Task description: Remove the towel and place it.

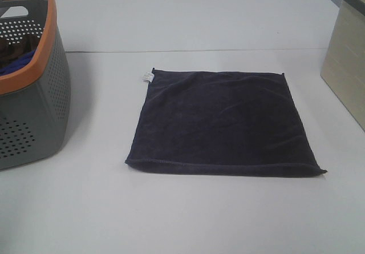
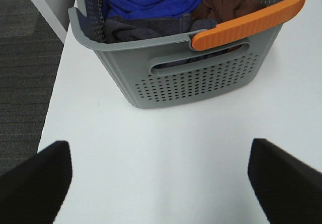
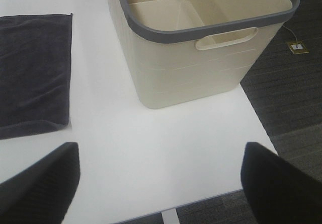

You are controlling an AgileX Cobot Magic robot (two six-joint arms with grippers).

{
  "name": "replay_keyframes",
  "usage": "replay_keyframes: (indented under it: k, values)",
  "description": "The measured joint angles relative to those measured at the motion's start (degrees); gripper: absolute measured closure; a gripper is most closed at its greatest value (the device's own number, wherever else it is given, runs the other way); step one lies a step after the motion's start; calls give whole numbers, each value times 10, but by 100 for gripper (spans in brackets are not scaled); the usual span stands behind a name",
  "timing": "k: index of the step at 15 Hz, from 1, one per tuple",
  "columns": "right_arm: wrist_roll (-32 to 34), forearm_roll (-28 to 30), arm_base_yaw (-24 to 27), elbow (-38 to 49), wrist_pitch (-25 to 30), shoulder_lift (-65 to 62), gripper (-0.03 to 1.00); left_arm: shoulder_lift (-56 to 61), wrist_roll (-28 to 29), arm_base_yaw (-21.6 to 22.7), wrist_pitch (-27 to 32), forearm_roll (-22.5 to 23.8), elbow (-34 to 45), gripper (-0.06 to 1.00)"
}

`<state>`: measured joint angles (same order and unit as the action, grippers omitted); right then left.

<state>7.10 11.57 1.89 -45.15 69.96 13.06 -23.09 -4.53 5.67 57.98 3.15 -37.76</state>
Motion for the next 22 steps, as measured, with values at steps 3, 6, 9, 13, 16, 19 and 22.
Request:
replay_keyframes:
  k: [3,6,9,13,16,19,22]
  values:
    - [-1,-17,0,30,-3,-64,19,81,0,0,-7,-17,38,5]
    - [-5,-62,0,93,-32,-133,19,199,-2,0,9,-21,61,5]
    - [-21,-69,0,131,-61,-133,19,233,-2,0,21,-32,66,5]
    - [-32,-103,0,164,-87,-133,19,234,-6,0,23,-82,92,5]
    - [-48,-129,0,164,-87,-133,19,234,-6,-11,23,-82,92,5]
    - [-49,-131,0,164,-87,-133,19,234,4,-29,23,-79,92,5]
    - [-49,-131,0,164,-87,-133,19,234,21,-37,22,-69,92,5]
